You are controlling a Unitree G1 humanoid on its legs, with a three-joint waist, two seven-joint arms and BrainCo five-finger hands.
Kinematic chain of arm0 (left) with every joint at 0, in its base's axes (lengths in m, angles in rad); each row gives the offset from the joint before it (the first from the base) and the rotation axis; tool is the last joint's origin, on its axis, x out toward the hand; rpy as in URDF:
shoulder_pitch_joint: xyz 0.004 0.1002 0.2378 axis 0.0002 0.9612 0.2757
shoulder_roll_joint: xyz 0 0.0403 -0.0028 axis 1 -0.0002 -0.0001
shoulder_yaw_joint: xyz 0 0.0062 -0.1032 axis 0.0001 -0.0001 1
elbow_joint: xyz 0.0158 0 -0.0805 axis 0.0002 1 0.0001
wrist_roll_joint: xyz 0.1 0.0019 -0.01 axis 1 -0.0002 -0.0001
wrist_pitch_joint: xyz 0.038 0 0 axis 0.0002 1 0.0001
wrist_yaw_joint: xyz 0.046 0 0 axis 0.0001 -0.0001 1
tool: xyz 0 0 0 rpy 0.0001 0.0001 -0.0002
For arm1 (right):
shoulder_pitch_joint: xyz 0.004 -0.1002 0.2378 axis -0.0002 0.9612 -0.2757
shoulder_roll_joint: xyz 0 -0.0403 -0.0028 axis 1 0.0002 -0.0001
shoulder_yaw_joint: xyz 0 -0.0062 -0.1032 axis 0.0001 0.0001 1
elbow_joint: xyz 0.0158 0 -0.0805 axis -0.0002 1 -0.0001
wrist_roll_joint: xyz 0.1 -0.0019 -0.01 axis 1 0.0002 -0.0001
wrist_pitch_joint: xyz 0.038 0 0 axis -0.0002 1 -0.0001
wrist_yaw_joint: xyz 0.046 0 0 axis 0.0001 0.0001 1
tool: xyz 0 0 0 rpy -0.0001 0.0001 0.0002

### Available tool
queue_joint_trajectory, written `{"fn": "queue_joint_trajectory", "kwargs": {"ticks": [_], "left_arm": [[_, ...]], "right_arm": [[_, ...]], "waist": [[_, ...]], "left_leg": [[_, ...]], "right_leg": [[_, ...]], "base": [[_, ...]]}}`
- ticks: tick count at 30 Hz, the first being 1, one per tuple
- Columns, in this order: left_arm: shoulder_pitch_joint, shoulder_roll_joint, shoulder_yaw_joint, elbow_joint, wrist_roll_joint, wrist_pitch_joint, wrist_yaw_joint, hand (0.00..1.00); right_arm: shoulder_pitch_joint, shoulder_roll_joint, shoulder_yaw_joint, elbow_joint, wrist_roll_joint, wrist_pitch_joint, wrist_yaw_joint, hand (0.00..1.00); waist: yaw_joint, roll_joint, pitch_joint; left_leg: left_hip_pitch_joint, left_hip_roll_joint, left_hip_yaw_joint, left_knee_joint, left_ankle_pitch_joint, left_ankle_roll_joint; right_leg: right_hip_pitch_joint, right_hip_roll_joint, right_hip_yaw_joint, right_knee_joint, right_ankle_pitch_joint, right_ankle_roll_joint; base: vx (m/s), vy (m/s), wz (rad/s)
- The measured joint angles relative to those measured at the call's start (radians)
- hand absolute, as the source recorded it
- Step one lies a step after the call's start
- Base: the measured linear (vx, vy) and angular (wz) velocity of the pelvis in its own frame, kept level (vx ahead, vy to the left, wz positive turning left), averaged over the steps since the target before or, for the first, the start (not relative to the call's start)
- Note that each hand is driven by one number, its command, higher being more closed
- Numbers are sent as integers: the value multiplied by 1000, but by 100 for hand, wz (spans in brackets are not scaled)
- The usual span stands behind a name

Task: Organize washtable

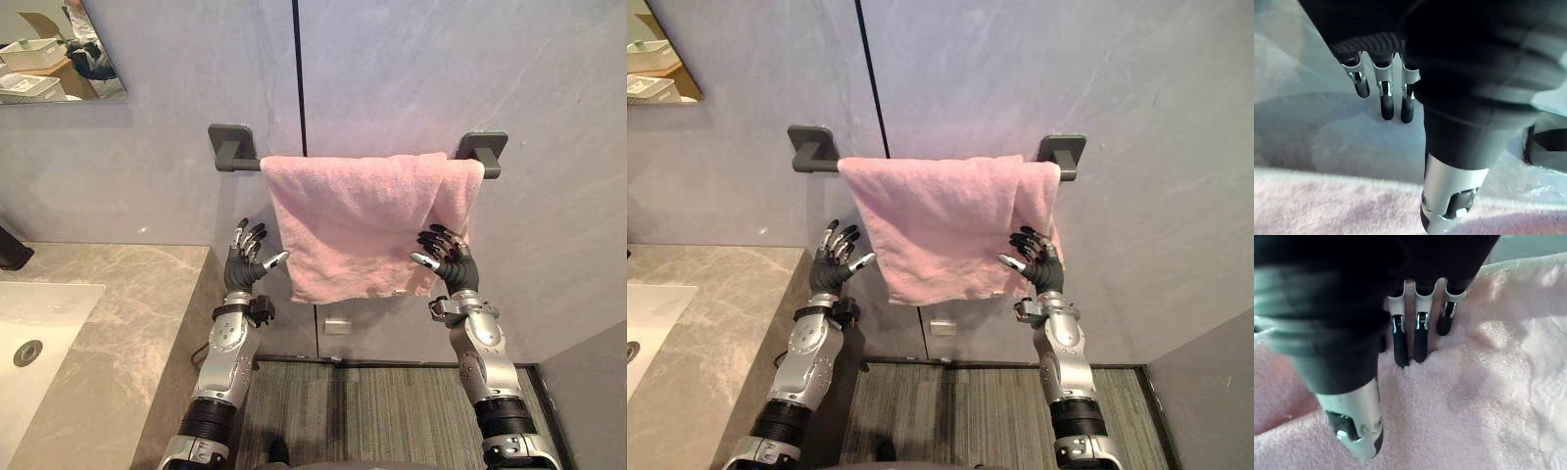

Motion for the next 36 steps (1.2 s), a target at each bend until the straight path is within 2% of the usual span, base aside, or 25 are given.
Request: {"fn": "queue_joint_trajectory", "kwargs": {"ticks": [4, 18, 31, 33, 36], "left_arm": [[-2, 0, 26, 0, 0, 0, 0, 0], [8, -5, 73, 0, -2, 0, -1, 0], [119, -49, 79, -2, -21, 0, -5, 0], [148, -87, 124, -23, -21, 0, -12, 0], [189, -101, 137, -50, -20, 0, -24, 0]], "right_arm": [[0, 1, -29, 0, 20, 0, 1, 0], [13, 32, -62, 0, 71, -1, 18, 0], [194, 126, -77, -32, 148, -4, 57, 0], [245, 154, -85, -77, 148, -5, 57, 0], [288, 175, -89, -119, 128, -7, 56, 0]], "waist": [[-2, -9, 4], [-11, -11, 5], [-23, -12, 6], [-24, -12, 7], [-23, -11, 7]], "left_leg": [[-1, 0, 1, 0, 0, 0], [-1, 0, 2, 0, 0, 0], [6, 1, 2, 0, 0, 0], [12, 0, 2, 0, -1, 0], [20, 0, 3, -1, -1, -1]], "right_leg": [[-1, 0, 0, -1, 0, 0], [1, 0, 1, -4, 1, -1], [8, 0, 0, -5, 1, -1], [14, -1, 0, -5, 1, -1], [21, -2, 0, -5, 1, 0]], "base": [[0, 0, 0], [0, 0, 0], [0, 0, 0], [0, 0, 0], [0, 0, 0]]}}
